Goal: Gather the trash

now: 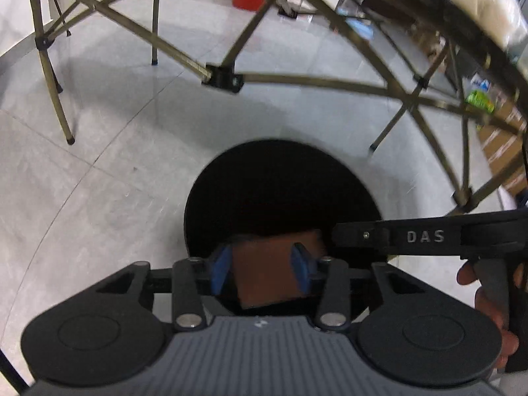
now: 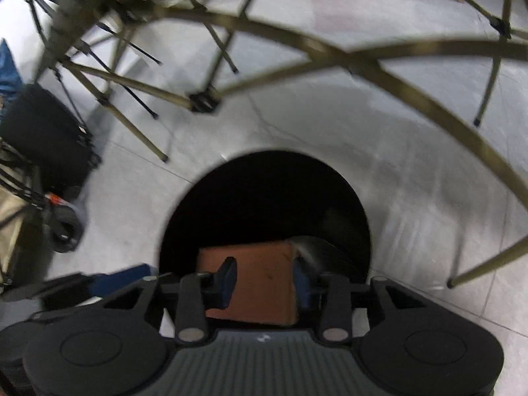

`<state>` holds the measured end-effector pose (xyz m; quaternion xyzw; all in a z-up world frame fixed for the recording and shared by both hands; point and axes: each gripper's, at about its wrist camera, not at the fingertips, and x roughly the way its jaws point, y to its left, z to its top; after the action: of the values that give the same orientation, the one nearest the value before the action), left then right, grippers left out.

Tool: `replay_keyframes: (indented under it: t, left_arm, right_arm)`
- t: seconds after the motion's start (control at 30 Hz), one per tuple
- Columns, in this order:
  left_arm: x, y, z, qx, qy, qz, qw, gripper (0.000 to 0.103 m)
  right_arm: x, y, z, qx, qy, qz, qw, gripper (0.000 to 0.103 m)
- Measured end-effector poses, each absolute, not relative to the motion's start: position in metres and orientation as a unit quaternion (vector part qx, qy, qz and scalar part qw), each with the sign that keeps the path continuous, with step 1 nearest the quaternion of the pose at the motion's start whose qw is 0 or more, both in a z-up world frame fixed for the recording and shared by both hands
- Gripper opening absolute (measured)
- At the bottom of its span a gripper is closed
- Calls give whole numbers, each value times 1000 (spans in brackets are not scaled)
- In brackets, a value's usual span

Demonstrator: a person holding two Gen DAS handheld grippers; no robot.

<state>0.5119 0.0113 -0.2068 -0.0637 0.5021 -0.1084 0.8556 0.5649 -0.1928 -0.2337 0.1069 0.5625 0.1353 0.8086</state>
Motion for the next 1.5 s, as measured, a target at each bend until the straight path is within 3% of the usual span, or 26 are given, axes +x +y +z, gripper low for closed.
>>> replay_keyframes:
  t: [0.3, 0.73, 1.0, 1.17, 1.27, 1.33, 1.5]
  left_arm:
    - [506, 13, -207, -50, 515, -92, 851, 62]
    - [504, 12, -189, -17, 492, -87, 866, 69]
    - [492, 11, -113, 37, 349, -134, 927, 77]
    - [474, 25, -51, 17, 223, -178, 958, 78]
    - [473, 18, -28, 21, 164, -156, 974, 87]
    - [488, 1, -20, 32, 155, -132, 978, 89]
    - [551, -34, -16, 16, 186, -96, 978, 91]
  right_arm:
    - [555, -199, -222, 93, 557, 131, 815, 48]
    - [544, -194, -194, 75, 523, 146, 836, 51]
    - [497, -191, -114, 60, 391, 188, 899, 51]
    - [455, -206, -46, 52, 225, 211, 950, 51]
    - [442, -211, -22, 13, 124, 168, 978, 55]
    - [455, -206, -18, -33, 115, 121, 985, 67]
    - [516, -199, -28, -19, 182, 89, 979, 63]
